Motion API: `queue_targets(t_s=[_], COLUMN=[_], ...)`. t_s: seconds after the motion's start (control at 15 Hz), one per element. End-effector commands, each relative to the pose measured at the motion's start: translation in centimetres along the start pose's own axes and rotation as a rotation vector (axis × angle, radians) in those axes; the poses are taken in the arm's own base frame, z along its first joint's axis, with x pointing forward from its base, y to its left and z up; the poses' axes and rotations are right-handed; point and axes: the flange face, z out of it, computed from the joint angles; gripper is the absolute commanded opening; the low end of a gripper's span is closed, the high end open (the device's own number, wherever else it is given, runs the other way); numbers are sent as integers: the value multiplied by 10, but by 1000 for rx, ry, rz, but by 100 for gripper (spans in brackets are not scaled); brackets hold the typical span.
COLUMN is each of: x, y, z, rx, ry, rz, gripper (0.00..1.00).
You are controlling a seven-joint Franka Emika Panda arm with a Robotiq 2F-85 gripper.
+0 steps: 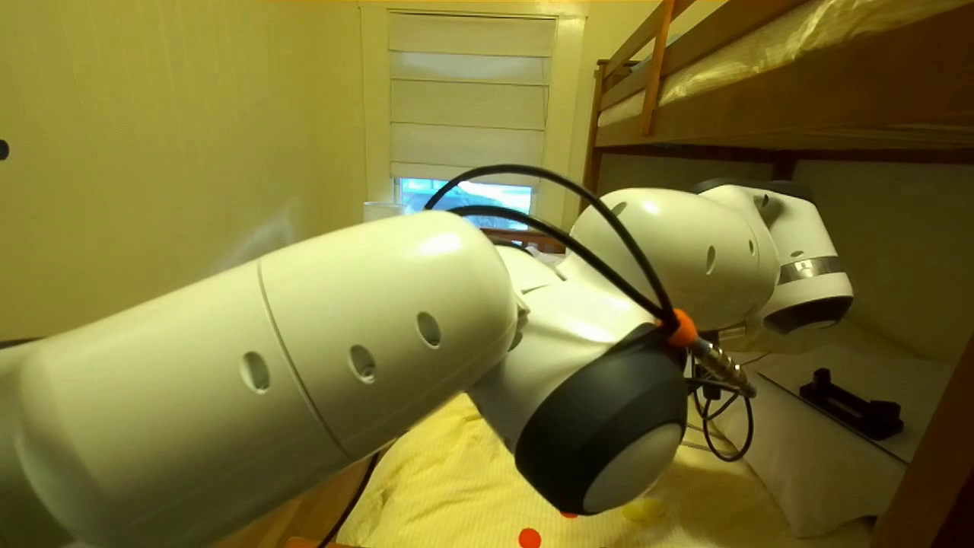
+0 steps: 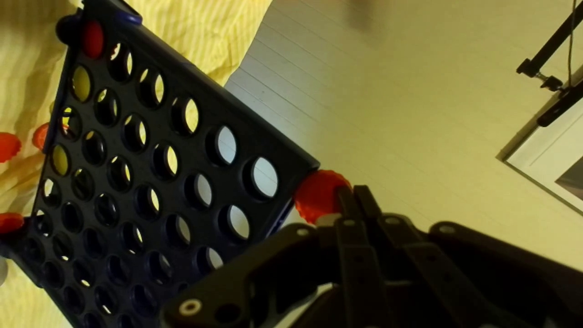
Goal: Put one orange disc in the blue board
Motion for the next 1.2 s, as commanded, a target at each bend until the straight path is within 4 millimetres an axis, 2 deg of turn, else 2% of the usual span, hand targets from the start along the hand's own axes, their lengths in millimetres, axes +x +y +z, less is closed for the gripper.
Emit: queue_targets(t_s=[0.0,0.53,1.13], x=[1,3,4], y=[4,6,18], z=[-3,0,1], rx=[-3,14,-32], ry=[39,57,79], rz=[-6,-6,33], gripper=[1,1,1])
